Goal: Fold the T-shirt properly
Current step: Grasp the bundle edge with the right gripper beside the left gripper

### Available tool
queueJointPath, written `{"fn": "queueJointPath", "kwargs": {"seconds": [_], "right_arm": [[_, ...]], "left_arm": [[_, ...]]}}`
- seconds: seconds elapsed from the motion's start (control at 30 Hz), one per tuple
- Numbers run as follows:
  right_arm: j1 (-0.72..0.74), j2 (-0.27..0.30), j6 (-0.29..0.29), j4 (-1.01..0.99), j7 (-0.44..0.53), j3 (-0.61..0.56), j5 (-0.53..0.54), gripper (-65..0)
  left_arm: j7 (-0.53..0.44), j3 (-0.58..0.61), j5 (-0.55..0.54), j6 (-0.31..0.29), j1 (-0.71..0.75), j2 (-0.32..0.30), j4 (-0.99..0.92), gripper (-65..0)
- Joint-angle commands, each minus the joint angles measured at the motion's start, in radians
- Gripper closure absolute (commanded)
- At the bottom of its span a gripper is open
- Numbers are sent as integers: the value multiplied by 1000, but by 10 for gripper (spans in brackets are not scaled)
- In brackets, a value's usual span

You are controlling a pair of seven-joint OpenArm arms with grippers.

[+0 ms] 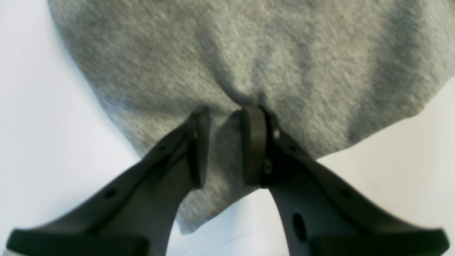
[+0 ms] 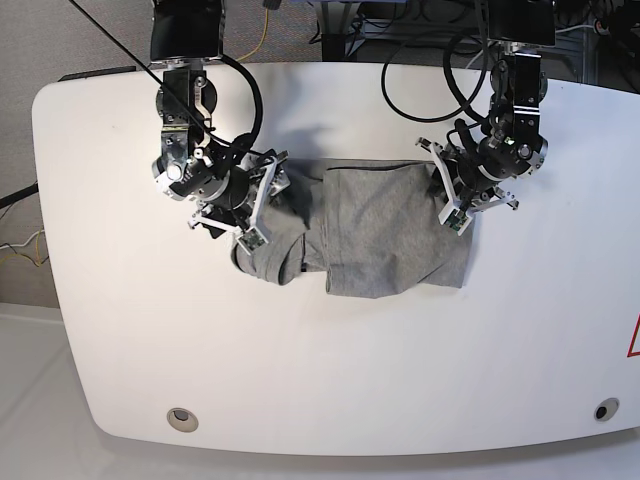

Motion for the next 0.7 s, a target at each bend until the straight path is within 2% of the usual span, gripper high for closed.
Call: {"fn": "queueJointPath", "kwargs": {"seconds": [0.0, 0.47, 0.67], "right_arm": [[15, 5, 2, 17, 21, 28, 7, -437], [10, -3, 2, 15, 21, 35, 7, -437], [10, -23, 2, -23, 23, -14, 7, -437]], "left_arm": [[63, 5, 25, -11, 14, -2, -7, -141], [63, 5, 25, -11, 14, -2, -7, -141], [63, 5, 25, -11, 14, -2, -7, -141]]}}
